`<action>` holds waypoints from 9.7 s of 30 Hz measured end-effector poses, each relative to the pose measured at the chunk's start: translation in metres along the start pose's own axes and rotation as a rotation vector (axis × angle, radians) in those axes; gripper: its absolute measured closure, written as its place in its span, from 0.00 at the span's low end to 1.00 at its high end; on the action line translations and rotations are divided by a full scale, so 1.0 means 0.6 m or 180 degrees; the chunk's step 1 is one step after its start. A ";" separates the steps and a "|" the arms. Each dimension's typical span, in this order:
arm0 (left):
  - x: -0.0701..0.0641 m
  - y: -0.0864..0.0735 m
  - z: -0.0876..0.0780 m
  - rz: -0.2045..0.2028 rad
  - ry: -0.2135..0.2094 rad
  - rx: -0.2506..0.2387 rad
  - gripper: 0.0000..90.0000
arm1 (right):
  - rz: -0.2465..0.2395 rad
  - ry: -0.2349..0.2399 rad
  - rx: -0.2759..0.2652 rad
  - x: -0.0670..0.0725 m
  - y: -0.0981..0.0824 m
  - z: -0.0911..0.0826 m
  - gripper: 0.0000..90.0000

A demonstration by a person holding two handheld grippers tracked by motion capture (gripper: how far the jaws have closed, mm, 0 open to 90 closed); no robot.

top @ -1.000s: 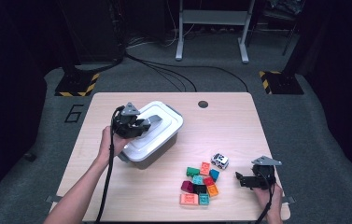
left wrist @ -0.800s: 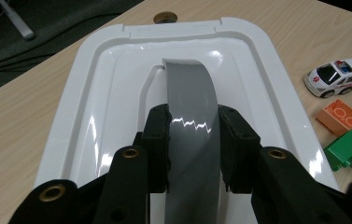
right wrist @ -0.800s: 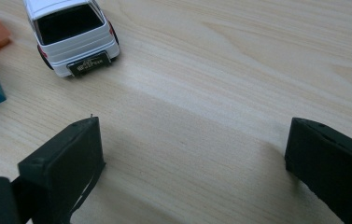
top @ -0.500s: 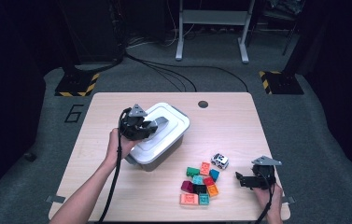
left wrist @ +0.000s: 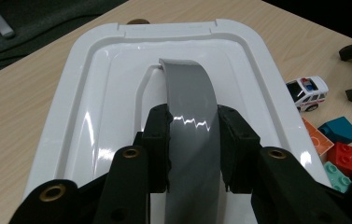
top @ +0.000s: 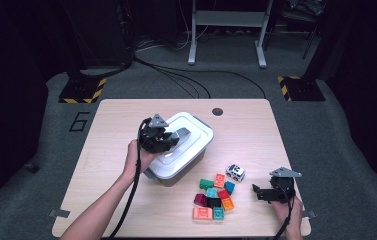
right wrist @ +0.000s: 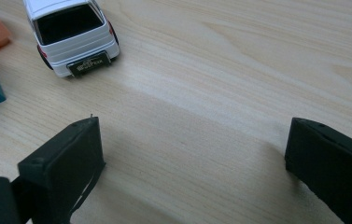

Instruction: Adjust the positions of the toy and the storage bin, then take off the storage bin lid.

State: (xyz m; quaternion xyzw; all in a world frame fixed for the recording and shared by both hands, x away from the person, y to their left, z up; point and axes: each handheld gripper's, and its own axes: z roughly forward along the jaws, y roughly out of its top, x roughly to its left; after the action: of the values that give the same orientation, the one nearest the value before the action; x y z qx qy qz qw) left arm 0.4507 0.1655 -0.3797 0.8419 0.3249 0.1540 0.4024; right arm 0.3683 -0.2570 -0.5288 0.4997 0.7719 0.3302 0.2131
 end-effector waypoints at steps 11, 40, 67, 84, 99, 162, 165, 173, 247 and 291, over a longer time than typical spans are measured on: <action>-0.029 0.011 0.016 -0.0046 -0.0003 -0.0032 0.75 | 0.0001 0.0000 0.0001 0.000 0.000 0.000 0.04; -0.064 0.031 0.018 0.0032 0.0164 -0.0067 0.75 | -0.0002 -0.0005 0.0003 0.000 0.001 0.000 0.04; -0.002 0.057 -0.073 0.0005 0.0491 -0.0305 0.75 | -0.0002 -0.0010 0.0007 0.001 0.001 0.000 0.04; 0.100 0.017 -0.151 -0.0324 0.0903 -0.0369 0.75 | -0.0005 -0.0013 0.0005 0.000 0.001 0.000 0.04; 0.182 -0.064 -0.157 -0.0804 0.1334 -0.0317 0.75 | 0.0002 -0.0020 0.0004 0.000 0.001 0.000 0.04; 0.170 -0.290 -0.105 -0.1044 0.1227 0.0148 0.10 | -0.0014 -0.0026 0.0011 -0.001 0.001 0.001 0.03; 0.147 -0.307 -0.114 -0.0998 0.1199 0.0183 0.07 | 0.0014 -0.0041 0.0016 0.000 0.001 0.002 0.01; 0.096 -0.384 -0.113 -0.0945 0.1255 0.0397 0.00 | 0.0059 -0.0067 0.0039 0.000 0.002 0.003 0.00; 0.073 -0.428 -0.124 -0.1040 0.1209 0.0268 0.00 | -0.0452 0.0682 -0.0305 0.064 0.100 0.035 0.52; 0.072 -0.428 -0.125 -0.1053 0.1212 0.0272 0.01 | -0.0473 0.0527 -0.0449 0.075 0.249 -0.048 0.52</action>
State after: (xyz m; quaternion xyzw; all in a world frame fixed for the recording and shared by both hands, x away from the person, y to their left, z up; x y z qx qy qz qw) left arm 0.3353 0.3572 -0.5321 0.7493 0.5344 0.2280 0.3177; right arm 0.4250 -0.1822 -0.4010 0.3959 0.7966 0.4071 0.2072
